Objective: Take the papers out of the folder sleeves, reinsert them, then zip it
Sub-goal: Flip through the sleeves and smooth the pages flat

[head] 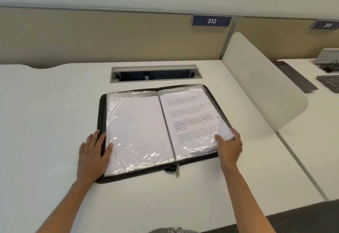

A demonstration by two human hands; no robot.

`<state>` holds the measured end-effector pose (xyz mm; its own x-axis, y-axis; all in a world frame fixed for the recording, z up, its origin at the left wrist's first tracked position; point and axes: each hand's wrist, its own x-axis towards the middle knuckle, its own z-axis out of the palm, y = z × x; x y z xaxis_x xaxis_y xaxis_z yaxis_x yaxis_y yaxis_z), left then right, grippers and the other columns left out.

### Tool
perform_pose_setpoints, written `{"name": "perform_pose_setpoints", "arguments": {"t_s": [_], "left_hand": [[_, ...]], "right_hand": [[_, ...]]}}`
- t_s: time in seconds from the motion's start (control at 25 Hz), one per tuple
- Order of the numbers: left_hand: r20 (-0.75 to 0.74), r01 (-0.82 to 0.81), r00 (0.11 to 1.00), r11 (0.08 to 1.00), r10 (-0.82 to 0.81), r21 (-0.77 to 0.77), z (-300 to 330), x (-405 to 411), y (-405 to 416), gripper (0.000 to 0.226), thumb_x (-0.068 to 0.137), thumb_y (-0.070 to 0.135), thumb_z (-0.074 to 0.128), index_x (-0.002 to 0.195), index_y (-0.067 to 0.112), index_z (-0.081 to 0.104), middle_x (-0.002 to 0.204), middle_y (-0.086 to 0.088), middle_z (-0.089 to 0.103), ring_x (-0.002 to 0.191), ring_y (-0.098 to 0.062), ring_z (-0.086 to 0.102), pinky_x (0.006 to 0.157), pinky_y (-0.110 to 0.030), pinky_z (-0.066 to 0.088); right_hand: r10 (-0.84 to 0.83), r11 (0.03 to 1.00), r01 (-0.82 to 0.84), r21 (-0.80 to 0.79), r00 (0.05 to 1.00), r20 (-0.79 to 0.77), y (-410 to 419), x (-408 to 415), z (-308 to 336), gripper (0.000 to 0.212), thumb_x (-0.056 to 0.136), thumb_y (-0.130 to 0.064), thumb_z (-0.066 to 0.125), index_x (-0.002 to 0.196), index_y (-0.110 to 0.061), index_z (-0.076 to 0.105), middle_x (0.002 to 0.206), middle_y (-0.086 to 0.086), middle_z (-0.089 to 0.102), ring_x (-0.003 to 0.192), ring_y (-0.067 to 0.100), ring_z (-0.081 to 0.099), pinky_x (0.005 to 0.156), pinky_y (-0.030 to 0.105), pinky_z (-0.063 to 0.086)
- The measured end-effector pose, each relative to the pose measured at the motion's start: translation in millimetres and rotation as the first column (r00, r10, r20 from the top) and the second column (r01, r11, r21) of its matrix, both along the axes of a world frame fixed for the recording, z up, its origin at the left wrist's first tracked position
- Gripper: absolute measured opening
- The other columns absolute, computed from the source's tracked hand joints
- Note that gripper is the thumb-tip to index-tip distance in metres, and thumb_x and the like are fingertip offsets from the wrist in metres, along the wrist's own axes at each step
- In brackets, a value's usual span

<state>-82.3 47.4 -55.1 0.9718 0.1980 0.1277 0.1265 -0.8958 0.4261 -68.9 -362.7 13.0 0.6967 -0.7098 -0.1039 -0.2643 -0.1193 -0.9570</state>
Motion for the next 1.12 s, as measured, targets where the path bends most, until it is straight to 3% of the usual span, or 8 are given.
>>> {"name": "perform_pose_setpoints", "arguments": {"t_s": [0.12, 0.2, 0.28, 0.36, 0.52, 0.8, 0.96, 1.12], "left_hand": [[0.001, -0.004, 1.000, 1.000, 0.004, 0.002, 1, 0, -1, 0.073, 0.088, 0.064, 0.023, 0.145, 0.022, 0.042, 0.158, 0.004, 0.028, 0.146, -0.019, 0.020, 0.118, -0.042, 0.013], [0.005, -0.005, 1.000, 1.000, 0.005, 0.004, 1, 0, -1, 0.073, 0.088, 0.063, 0.023, 0.144, 0.022, 0.043, 0.157, 0.003, 0.029, 0.146, -0.020, 0.020, 0.118, -0.043, 0.013], [0.004, -0.006, 1.000, 1.000, 0.006, 0.005, 2, 0, -1, 0.072, 0.088, 0.063, 0.024, 0.144, 0.022, 0.043, 0.157, 0.003, 0.029, 0.146, -0.019, 0.020, 0.118, -0.043, 0.013], [0.001, -0.005, 1.000, 1.000, 0.005, 0.004, 2, 0, -1, 0.072, 0.088, 0.063, 0.025, 0.144, 0.021, 0.043, 0.157, 0.003, 0.029, 0.146, -0.019, 0.020, 0.118, -0.043, 0.013], [0.000, -0.002, 1.000, 1.000, 0.002, 0.000, 1, 0, 0, 0.072, 0.088, 0.063, 0.024, 0.144, 0.022, 0.043, 0.158, 0.004, 0.029, 0.146, -0.018, 0.019, 0.119, -0.043, 0.013], [0.018, -0.003, 1.000, 1.000, 0.003, 0.014, 0, 1, -1, 0.069, 0.089, 0.061, 0.027, 0.142, 0.021, 0.045, 0.156, 0.003, 0.032, 0.144, -0.020, 0.022, 0.117, -0.043, 0.016], [0.026, -0.002, 1.000, 1.000, 0.002, 0.017, 0, 1, 0, 0.069, 0.089, 0.061, 0.027, 0.141, 0.021, 0.046, 0.155, 0.003, 0.032, 0.144, -0.019, 0.022, 0.116, -0.042, 0.016], [0.027, -0.003, 1.000, 1.000, 0.003, 0.019, 0, 1, 0, 0.069, 0.089, 0.061, 0.027, 0.142, 0.020, 0.046, 0.156, 0.002, 0.032, 0.144, -0.020, 0.022, 0.116, -0.041, 0.014]], "right_hand": [[0.016, 0.930, -0.067, -0.360, 0.990, -0.141, -4, -9, -9, 0.075, 0.083, -0.007, 0.069, 0.148, -0.015, 0.032, 0.138, 0.008, 0.051, 0.123, 0.030, 0.051, 0.098, 0.037, 0.040], [0.096, 0.712, -0.198, -0.673, 0.978, -0.186, -1, -13, -18, 0.079, 0.084, -0.018, 0.069, 0.151, -0.012, 0.028, 0.154, 0.009, 0.034, 0.138, 0.029, 0.038, 0.108, 0.045, 0.033], [0.212, 0.536, -0.312, -0.785, 0.949, -0.233, 7, -12, -24, 0.072, 0.092, -0.036, 0.059, 0.152, -0.012, 0.028, 0.160, 0.006, 0.025, 0.145, 0.024, 0.028, 0.114, 0.046, 0.026], [0.294, 0.453, -0.431, -0.780, 0.899, -0.326, 17, -12, -28, 0.071, 0.096, -0.054, 0.041, 0.155, -0.017, 0.023, 0.163, -0.001, 0.016, 0.150, 0.018, 0.014, 0.119, 0.045, 0.014], [0.296, 0.480, -0.564, -0.672, 0.826, -0.480, 17, -15, -55, 0.085, 0.089, -0.073, 0.012, 0.156, -0.021, 0.014, 0.165, -0.002, 0.005, 0.151, 0.016, 0.000, 0.122, 0.043, 0.002], [0.271, 0.494, -0.533, -0.687, 0.845, -0.462, 15, -14, -65, 0.082, 0.090, -0.070, 0.019, 0.155, -0.020, 0.022, 0.164, -0.002, 0.015, 0.151, 0.016, 0.007, 0.122, 0.041, 0.006], [0.325, 0.487, -0.337, -0.806, 0.926, -0.191, 28, -18, -52, 0.065, 0.096, -0.053, 0.039, 0.148, -0.013, 0.039, 0.157, 0.004, 0.032, 0.148, 0.020, 0.021, 0.121, 0.049, 0.009], [0.616, 0.404, -0.385, -0.830, 0.785, -0.065, 87, -18, -36, 0.049, 0.097, -0.043, 0.050, 0.136, -0.014, 0.051, 0.142, 0.000, 0.050, 0.137, 0.017, 0.040, 0.119, 0.046, 0.020]]}}
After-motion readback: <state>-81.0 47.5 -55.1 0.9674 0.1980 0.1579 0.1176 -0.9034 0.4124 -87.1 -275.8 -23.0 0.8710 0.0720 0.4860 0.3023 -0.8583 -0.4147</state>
